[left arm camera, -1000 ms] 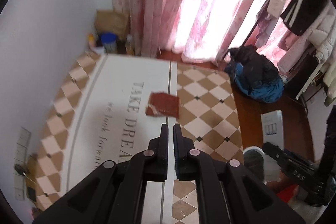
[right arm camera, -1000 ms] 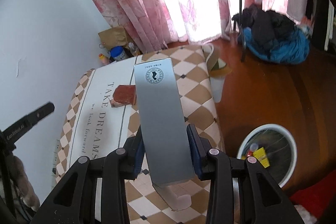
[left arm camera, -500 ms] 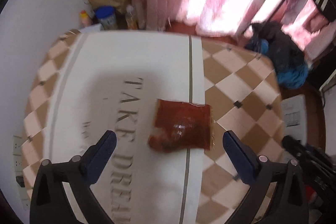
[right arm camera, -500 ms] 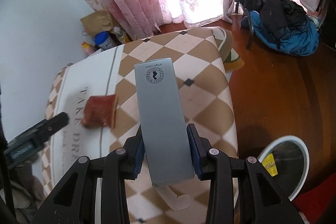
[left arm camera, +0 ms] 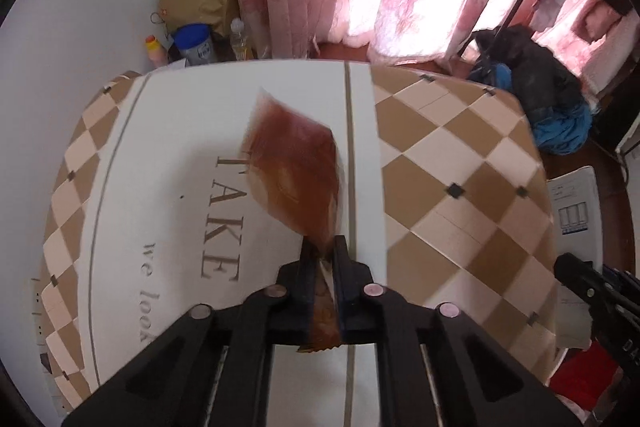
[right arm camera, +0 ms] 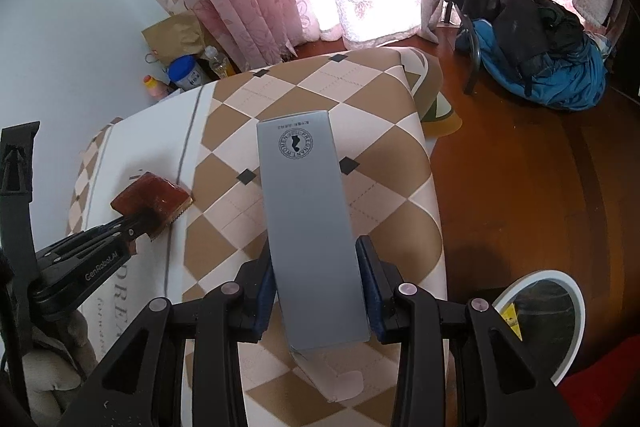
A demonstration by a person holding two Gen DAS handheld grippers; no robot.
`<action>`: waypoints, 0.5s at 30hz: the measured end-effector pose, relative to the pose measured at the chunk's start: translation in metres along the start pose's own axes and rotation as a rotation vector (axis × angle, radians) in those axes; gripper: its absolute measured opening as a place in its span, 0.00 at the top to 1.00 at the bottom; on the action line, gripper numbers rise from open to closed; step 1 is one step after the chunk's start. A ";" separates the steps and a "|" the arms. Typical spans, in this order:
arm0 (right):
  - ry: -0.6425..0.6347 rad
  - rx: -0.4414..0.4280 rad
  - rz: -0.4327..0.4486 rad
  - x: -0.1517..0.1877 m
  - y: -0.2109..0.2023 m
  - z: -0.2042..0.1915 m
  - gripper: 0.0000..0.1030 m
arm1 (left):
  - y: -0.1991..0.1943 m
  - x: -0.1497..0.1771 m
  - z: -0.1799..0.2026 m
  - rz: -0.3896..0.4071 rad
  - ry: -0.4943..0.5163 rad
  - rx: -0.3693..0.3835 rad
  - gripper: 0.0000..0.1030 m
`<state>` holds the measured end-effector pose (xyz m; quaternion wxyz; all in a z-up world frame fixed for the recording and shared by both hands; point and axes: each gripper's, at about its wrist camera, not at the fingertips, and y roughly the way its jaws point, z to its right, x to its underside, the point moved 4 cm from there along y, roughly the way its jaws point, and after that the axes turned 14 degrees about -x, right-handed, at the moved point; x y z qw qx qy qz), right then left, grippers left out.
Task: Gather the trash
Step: 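Carry the wrapper and grey box over the bin and release both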
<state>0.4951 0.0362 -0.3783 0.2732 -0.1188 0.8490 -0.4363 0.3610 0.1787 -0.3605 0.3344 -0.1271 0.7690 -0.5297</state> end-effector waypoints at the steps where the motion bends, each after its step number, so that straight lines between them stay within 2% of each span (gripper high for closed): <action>1: -0.001 -0.007 0.010 0.003 -0.006 -0.002 0.62 | -0.010 0.003 -0.003 0.017 -0.004 -0.002 0.95; 7: -0.006 -0.051 0.067 0.020 -0.048 -0.011 0.62 | -0.071 0.013 -0.016 0.111 -0.017 0.035 0.95; 15: 0.005 -0.108 0.186 0.046 -0.135 -0.013 0.62 | -0.169 0.019 0.003 0.259 0.019 0.093 0.95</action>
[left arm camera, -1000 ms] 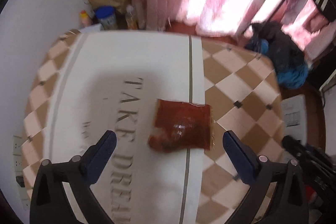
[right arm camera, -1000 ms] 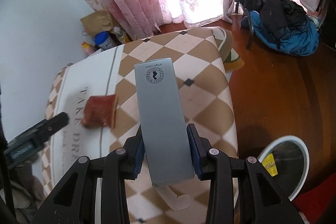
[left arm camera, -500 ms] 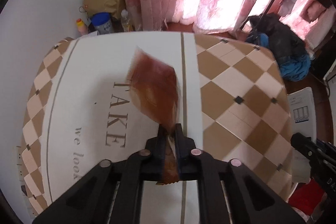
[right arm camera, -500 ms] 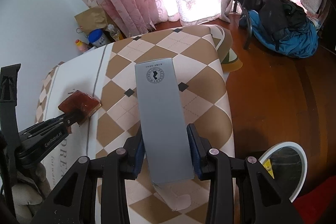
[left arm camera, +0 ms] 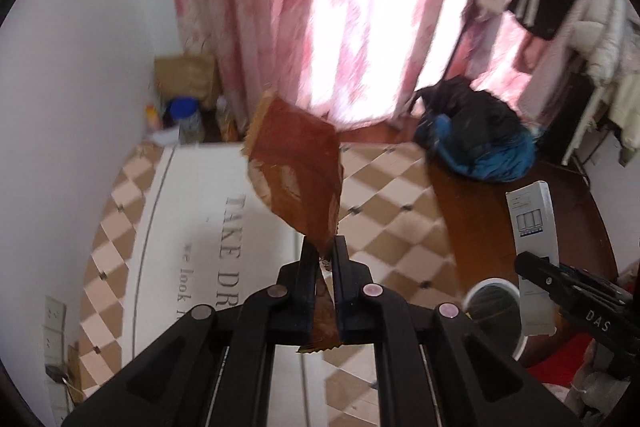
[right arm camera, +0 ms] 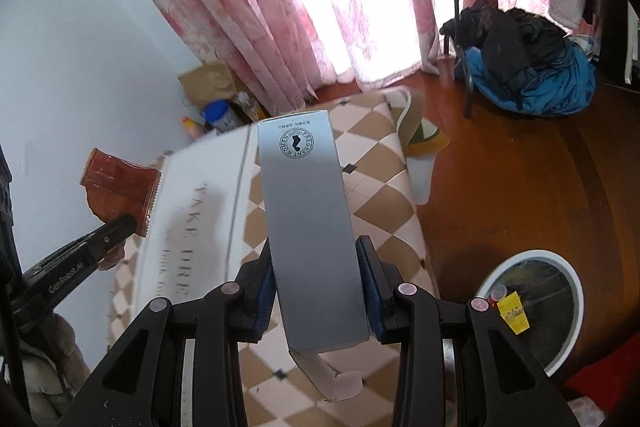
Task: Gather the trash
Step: 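Carry the wrapper and grey box over the bin and release both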
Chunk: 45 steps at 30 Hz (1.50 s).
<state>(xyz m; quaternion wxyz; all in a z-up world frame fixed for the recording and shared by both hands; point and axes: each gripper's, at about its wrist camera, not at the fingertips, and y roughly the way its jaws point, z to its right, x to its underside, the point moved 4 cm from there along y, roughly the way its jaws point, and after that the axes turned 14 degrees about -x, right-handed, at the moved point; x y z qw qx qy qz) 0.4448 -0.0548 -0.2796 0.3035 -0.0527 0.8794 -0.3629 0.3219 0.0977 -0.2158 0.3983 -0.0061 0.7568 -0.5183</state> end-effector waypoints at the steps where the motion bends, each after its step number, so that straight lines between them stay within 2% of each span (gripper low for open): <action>1: -0.002 0.000 0.019 0.001 -0.017 0.000 0.62 | -0.014 -0.001 0.010 0.017 0.011 0.015 0.95; 5: 0.005 0.023 0.090 0.004 -0.076 0.011 0.62 | -0.055 -0.003 0.055 0.070 0.053 0.080 0.95; 8: 0.032 0.049 0.131 0.011 -0.119 0.032 0.62 | -0.073 0.001 0.101 0.080 0.090 0.154 0.95; 11: 0.068 0.095 0.161 0.023 -0.156 0.061 0.62 | -0.075 0.012 0.155 0.053 0.137 0.223 0.95; 15: 0.149 0.157 0.166 0.044 -0.185 0.118 0.62 | -0.058 0.030 0.214 -0.017 0.193 0.274 0.95; 19: 0.259 0.205 0.118 0.076 -0.184 0.188 0.62 | -0.016 0.059 0.274 -0.156 0.250 0.310 0.95; 24: 0.394 0.220 0.020 0.115 -0.152 0.272 0.62 | 0.042 0.094 0.329 -0.335 0.294 0.345 0.93; 28: 0.470 0.203 -0.058 0.140 -0.121 0.318 0.62 | 0.087 0.113 0.363 -0.447 0.332 0.322 0.90; 29: 0.487 0.207 -0.075 0.145 -0.114 0.328 0.62 | 0.095 0.116 0.367 -0.455 0.337 0.313 0.88; 30: 0.500 0.205 -0.086 0.148 -0.107 0.339 0.62 | 0.104 0.119 0.372 -0.474 0.343 0.305 0.77; 31: 0.512 0.197 -0.109 0.152 -0.097 0.349 0.62 | 0.110 0.121 0.375 -0.484 0.346 0.296 0.56; 33: 0.539 0.210 -0.148 0.157 -0.080 0.365 0.61 | 0.119 0.124 0.375 -0.488 0.345 0.277 0.25; 35: 0.542 0.227 -0.167 0.159 -0.071 0.374 0.61 | 0.122 0.126 0.375 -0.489 0.334 0.266 0.25; 36: 0.541 0.239 -0.179 0.160 -0.067 0.380 0.55 | 0.123 0.128 0.374 -0.488 0.328 0.257 0.23; 37: 0.540 0.247 -0.182 0.160 -0.065 0.382 0.48 | 0.123 0.128 0.373 -0.487 0.328 0.240 0.16; 38: 0.541 0.252 -0.181 0.160 -0.062 0.379 0.34 | 0.123 0.130 0.364 -0.481 0.331 0.223 0.09; 39: 0.542 0.260 -0.179 0.158 -0.059 0.385 0.24 | 0.123 0.128 0.360 -0.476 0.331 0.211 0.01; 41: 0.531 0.286 -0.171 0.156 -0.063 0.384 0.17 | 0.121 0.128 0.354 -0.460 0.335 0.185 0.00; 44: 0.510 0.329 -0.173 0.152 -0.069 0.379 0.00 | 0.110 0.126 0.340 -0.426 0.350 0.136 0.00; 45: 0.504 0.352 -0.185 0.149 -0.073 0.374 0.00 | 0.108 0.125 0.336 -0.420 0.351 0.126 0.00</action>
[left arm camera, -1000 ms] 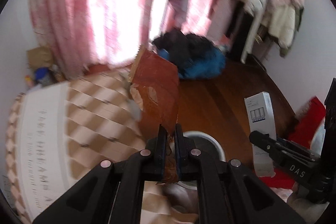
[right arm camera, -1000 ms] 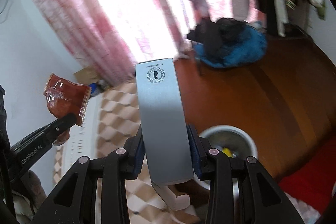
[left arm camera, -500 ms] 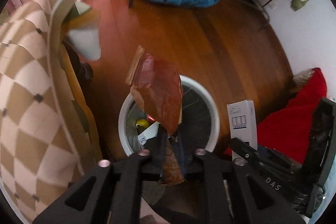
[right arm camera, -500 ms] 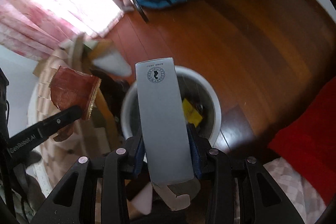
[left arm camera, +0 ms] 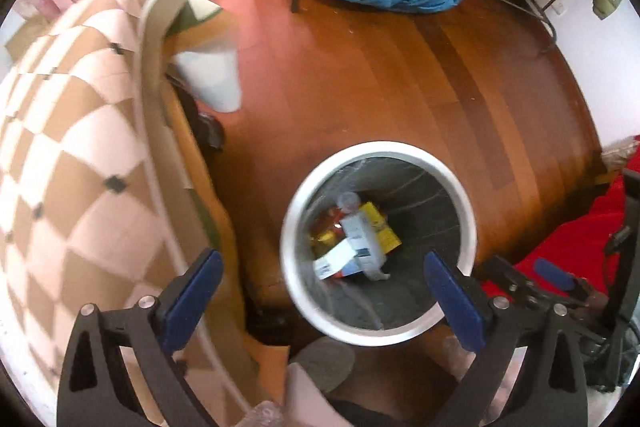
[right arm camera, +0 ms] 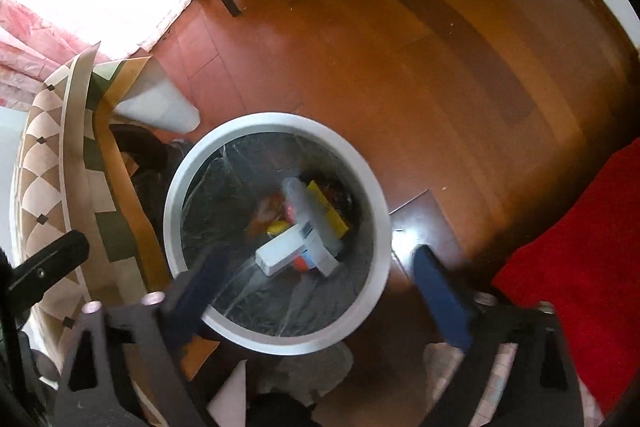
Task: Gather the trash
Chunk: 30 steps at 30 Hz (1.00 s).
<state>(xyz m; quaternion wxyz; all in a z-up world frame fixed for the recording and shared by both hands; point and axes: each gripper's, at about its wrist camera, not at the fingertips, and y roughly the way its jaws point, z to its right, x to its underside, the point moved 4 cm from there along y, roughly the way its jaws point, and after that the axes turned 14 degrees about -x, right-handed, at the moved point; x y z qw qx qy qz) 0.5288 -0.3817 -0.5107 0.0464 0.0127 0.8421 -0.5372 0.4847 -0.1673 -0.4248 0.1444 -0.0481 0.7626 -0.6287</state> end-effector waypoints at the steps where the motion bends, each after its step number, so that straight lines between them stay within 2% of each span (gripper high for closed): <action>1: -0.002 0.014 -0.004 0.002 -0.004 0.000 0.00 | -0.005 0.003 -0.003 0.001 0.001 -0.004 0.00; 6: 0.001 0.030 -0.035 0.025 -0.037 -0.009 0.00 | -0.034 0.013 -0.012 0.028 0.013 -0.031 0.00; 13: -0.014 -0.019 0.006 0.059 -0.116 -0.035 0.00 | -0.105 0.041 -0.021 0.090 0.037 0.005 0.00; 21: -0.071 -0.127 0.090 0.103 -0.224 -0.080 0.00 | -0.200 0.072 -0.043 0.203 0.048 0.099 0.00; 30: -0.141 -0.222 0.181 0.144 -0.320 -0.123 0.00 | -0.278 0.100 -0.072 0.290 0.027 0.186 0.00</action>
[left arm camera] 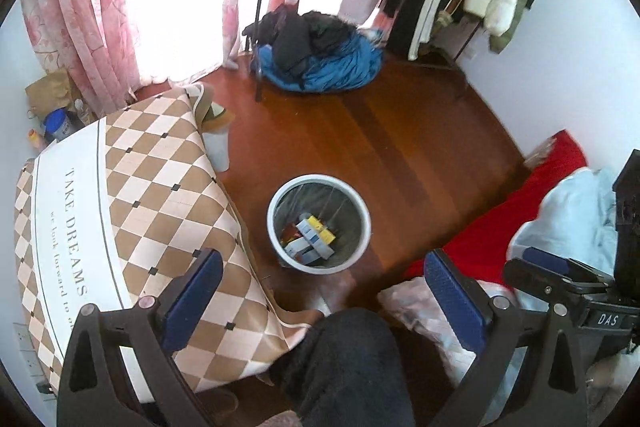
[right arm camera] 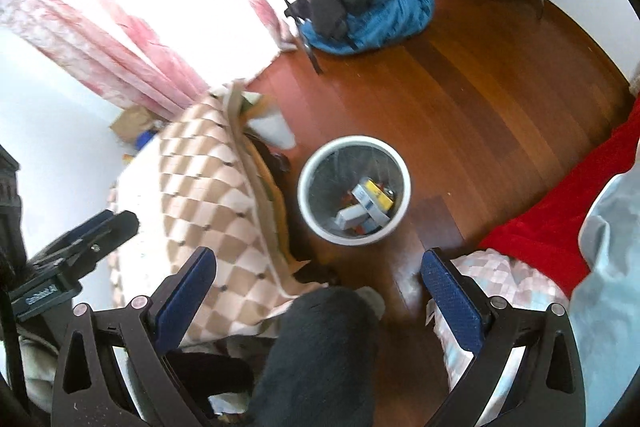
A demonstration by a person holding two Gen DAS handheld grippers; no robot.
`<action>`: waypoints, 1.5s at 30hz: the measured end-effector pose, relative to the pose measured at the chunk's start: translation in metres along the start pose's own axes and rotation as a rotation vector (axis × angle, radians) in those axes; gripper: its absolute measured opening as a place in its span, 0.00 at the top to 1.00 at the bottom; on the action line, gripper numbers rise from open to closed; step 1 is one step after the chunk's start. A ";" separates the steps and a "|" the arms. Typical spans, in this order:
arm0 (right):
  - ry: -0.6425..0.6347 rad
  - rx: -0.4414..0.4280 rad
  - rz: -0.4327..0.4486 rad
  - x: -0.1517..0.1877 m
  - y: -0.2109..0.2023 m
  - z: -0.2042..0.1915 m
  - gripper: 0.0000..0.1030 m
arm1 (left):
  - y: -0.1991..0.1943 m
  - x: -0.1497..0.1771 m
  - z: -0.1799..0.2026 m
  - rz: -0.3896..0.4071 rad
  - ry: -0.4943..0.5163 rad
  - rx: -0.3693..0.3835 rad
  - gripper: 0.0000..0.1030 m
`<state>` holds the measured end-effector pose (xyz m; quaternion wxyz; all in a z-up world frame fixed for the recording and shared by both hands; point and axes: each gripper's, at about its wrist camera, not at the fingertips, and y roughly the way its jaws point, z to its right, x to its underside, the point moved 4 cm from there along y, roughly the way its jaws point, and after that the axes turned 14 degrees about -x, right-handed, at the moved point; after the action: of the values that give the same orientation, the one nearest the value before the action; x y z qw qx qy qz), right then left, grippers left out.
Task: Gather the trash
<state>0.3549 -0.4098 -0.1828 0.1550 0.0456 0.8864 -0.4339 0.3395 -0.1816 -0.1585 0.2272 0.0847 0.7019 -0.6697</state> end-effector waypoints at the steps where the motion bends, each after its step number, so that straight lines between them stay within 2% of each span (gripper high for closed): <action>1: -0.011 -0.011 0.007 0.002 -0.009 -0.009 0.00 | -0.009 0.001 -0.001 0.008 0.001 0.009 0.00; 10: -0.106 -0.084 0.011 0.018 -0.055 -0.071 0.00 | -0.063 0.012 -0.011 0.048 -0.005 0.085 0.00; 17: -0.144 -0.118 0.018 0.028 -0.073 -0.096 0.00 | -0.089 0.020 -0.018 0.076 -0.004 0.096 0.00; 45: -0.140 -0.141 0.006 0.038 -0.087 -0.109 0.00 | -0.105 0.024 -0.015 0.082 -0.009 0.146 0.00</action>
<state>0.2746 -0.3804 -0.0660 0.2210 0.0068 0.9016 -0.3719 0.2709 -0.1811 -0.0737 0.2508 0.1265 0.6459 -0.7098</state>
